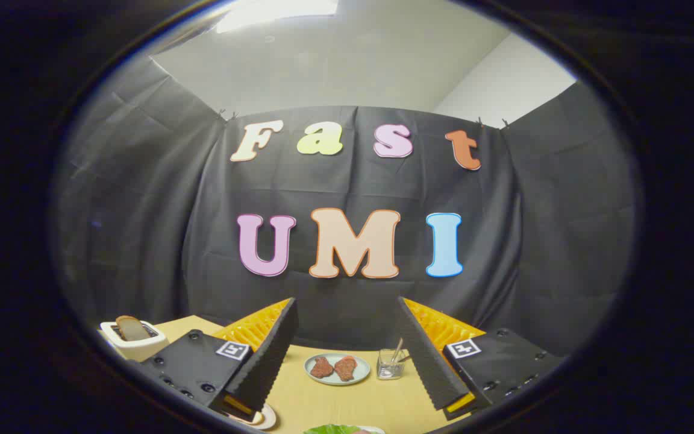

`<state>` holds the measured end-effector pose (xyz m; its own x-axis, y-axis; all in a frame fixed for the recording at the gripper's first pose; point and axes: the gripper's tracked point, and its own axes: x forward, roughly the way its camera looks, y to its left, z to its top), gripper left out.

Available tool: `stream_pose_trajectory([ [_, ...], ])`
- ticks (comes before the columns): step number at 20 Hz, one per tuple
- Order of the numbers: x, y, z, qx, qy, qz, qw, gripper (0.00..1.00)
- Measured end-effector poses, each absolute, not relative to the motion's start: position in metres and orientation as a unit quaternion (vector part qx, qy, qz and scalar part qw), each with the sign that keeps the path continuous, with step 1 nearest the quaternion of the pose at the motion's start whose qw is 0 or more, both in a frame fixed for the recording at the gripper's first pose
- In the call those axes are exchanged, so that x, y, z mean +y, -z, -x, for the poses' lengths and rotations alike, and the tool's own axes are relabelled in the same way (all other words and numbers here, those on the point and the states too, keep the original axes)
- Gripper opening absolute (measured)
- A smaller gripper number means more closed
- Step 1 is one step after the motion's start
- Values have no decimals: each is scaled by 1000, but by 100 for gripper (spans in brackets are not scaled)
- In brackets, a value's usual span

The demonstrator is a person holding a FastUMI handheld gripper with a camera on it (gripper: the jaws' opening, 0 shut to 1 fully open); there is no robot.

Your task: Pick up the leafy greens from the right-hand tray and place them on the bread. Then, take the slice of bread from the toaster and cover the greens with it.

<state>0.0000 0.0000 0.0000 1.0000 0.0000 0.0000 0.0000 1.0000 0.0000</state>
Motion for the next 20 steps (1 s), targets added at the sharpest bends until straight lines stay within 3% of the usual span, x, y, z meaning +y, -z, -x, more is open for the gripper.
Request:
stream_pose_trajectory([
  [16, -8, 0, 2, -1, -9, -4, 1000, 100],
  [20, 0, 8, 3, 10, -40, -3, 999, 100],
])
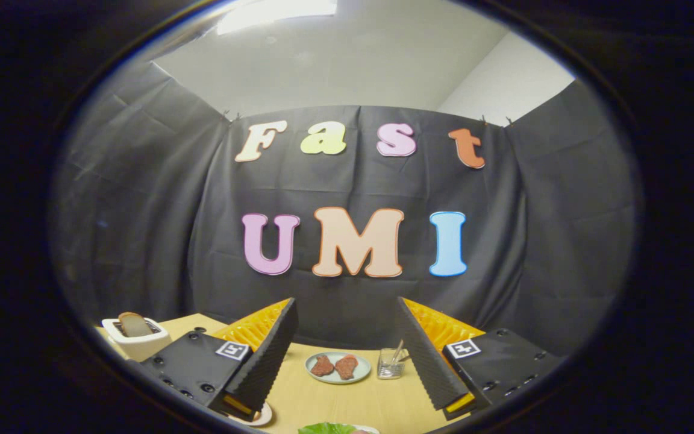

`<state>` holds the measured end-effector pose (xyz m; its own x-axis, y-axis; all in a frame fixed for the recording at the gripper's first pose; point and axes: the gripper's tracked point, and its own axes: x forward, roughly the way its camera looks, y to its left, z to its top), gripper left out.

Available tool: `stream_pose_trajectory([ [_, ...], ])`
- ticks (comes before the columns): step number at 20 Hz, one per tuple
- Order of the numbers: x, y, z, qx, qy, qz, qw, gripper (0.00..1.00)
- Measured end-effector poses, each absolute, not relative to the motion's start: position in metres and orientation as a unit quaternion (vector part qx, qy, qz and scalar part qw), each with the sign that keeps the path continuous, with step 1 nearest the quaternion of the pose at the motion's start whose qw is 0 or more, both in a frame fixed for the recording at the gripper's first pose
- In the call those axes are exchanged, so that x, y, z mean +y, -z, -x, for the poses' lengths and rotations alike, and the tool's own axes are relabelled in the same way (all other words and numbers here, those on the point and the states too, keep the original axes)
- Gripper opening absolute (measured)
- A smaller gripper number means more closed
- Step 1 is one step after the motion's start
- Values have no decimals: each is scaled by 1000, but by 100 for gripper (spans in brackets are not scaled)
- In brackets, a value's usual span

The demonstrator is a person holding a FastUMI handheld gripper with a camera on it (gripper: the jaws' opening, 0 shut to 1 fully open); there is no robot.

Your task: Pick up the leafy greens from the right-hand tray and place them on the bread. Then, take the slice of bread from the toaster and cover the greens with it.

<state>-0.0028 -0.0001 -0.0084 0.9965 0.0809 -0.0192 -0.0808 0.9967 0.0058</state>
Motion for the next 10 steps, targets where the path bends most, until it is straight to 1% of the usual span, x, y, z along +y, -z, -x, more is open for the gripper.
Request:
stream_pose_trajectory([
  [6, -3, 31, -2, 37, -87, 21, 995, 100],
  [10, -5, 68, -1, 88, -135, 29, 987, 100],
])
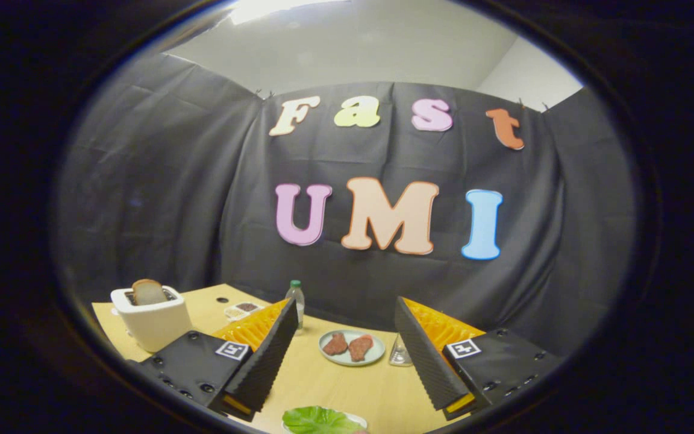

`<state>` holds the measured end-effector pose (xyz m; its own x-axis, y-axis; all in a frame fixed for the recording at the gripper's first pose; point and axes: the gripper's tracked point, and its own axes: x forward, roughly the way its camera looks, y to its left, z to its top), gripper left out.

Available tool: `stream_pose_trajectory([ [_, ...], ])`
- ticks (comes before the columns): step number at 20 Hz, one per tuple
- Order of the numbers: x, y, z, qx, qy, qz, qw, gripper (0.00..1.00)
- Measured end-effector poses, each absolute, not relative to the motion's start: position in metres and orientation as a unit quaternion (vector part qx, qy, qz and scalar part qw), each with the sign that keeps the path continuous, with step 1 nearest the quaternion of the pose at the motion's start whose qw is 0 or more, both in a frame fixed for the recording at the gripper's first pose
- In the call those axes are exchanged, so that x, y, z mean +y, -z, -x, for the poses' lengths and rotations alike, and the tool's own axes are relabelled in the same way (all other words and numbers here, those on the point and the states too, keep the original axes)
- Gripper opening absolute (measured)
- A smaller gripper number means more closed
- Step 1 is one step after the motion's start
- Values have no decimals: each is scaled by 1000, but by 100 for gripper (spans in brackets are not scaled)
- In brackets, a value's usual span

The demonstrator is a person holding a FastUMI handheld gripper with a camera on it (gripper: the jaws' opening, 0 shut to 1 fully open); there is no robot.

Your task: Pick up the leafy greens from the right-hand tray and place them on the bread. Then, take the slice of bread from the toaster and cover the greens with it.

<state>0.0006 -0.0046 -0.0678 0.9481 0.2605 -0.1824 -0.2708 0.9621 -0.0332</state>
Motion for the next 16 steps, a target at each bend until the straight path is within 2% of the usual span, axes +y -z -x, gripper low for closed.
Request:
stream_pose_trajectory([
  [9, -9, 141, 6, 181, -242, 75, 950, 100],
  [16, -5, 225, 29, 265, -317, 117, 903, 100],
])
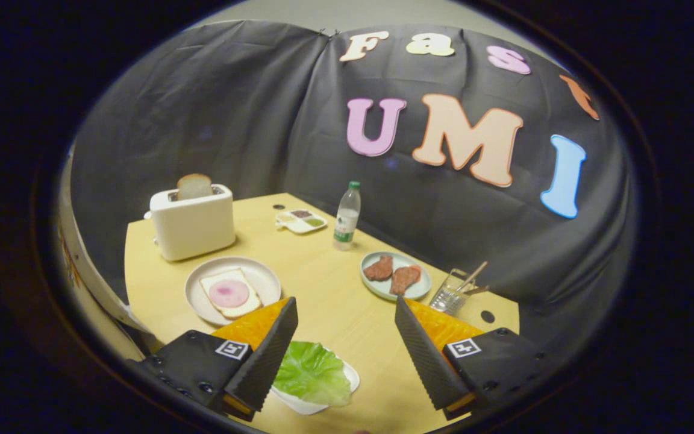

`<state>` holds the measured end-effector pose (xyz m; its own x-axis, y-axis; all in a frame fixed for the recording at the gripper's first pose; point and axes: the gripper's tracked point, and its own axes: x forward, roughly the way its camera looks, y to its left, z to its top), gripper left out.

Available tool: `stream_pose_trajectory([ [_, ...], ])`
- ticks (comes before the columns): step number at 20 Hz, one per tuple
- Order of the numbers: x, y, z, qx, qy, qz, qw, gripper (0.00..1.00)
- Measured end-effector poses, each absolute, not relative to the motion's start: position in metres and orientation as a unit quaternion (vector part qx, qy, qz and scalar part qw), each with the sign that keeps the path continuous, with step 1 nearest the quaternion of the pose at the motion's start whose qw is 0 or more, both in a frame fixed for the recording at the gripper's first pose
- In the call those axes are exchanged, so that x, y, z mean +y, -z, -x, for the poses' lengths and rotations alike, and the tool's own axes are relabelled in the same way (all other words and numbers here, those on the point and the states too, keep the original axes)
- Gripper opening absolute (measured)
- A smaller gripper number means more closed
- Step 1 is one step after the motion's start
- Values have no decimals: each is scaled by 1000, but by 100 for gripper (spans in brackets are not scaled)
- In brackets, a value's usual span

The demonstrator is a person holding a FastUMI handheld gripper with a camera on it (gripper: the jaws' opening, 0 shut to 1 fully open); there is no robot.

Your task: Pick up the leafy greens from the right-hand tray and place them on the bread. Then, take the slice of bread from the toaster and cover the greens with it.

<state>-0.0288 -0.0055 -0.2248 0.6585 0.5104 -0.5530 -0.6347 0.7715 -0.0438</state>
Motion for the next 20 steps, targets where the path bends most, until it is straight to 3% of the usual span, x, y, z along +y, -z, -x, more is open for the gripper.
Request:
stream_pose_trajectory([
  [13, 3, 345, 70, 397, -403, 157, 810, 100],
  [20, 1, 387, 84, 451, -412, 170, 774, 100],
])
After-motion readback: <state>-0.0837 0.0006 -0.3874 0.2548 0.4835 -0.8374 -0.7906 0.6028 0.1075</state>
